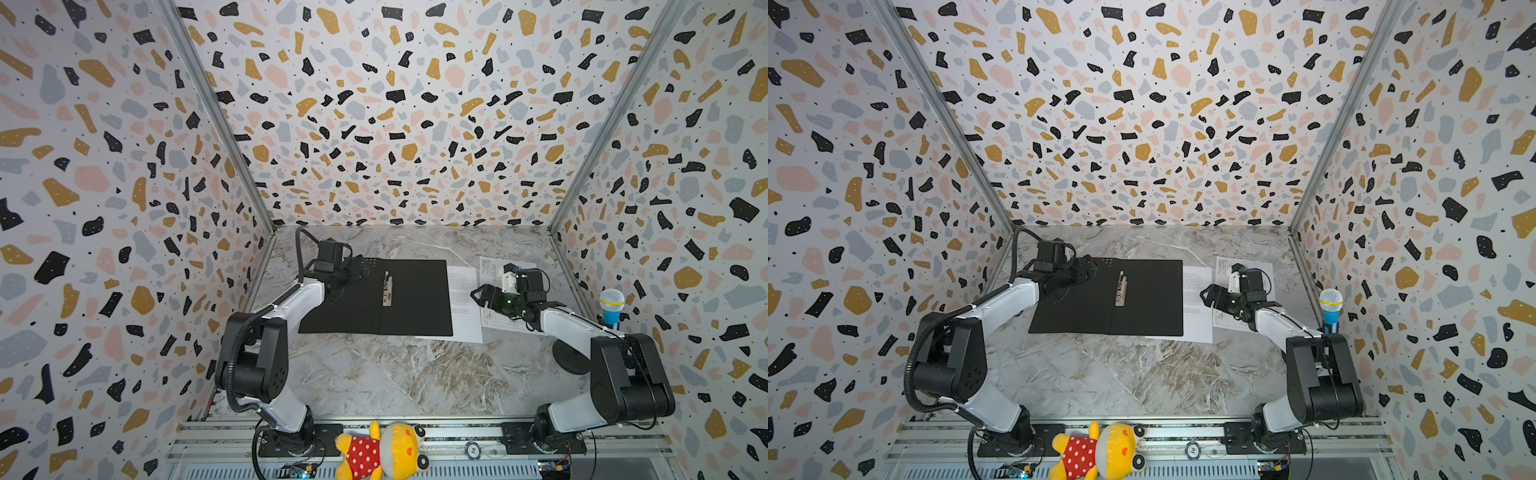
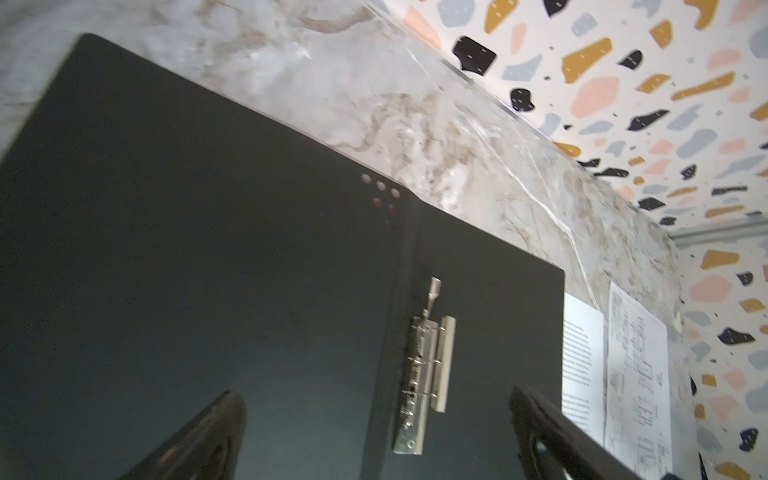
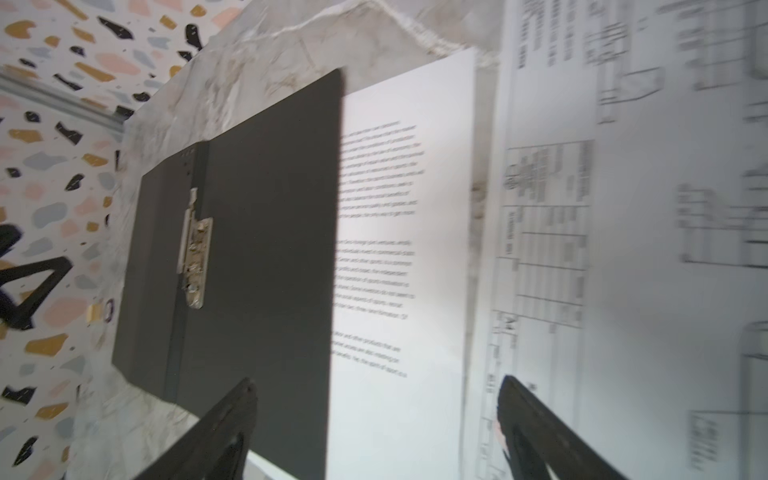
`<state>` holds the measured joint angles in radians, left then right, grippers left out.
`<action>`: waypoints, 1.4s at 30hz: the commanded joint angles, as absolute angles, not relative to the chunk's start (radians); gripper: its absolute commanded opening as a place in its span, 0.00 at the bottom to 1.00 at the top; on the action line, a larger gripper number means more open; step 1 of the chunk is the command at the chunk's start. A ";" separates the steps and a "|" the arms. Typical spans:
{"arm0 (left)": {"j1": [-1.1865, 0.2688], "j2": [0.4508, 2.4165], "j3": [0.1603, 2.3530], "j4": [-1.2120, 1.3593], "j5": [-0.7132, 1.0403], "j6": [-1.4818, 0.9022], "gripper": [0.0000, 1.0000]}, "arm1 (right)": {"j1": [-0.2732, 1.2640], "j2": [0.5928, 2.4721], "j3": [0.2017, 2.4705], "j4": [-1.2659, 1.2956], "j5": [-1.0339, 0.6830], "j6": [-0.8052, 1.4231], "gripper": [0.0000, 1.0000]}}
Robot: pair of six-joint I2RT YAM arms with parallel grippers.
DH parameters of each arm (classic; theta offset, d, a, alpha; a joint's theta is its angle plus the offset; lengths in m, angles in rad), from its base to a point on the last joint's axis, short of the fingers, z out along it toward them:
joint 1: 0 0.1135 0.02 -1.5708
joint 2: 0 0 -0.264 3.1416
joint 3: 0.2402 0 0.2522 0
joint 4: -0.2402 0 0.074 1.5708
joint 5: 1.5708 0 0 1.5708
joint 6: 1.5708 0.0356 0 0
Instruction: Put the files into the folder
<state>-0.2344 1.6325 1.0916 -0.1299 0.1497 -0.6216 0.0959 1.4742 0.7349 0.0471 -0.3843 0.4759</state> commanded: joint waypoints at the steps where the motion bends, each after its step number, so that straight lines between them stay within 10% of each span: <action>1: -0.287 1.606 1.122 -0.109 0.157 -0.624 1.00 | 0.062 1.483 0.752 -0.031 -0.314 0.431 0.92; 42: -0.561 1.753 1.153 -0.029 0.202 -0.614 1.00 | 0.054 1.430 0.595 -0.022 -0.494 0.505 0.88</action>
<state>-0.5545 1.7454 1.1137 -0.0639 0.1871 -0.6136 0.0502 1.4502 0.6056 0.0105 -0.5007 0.5140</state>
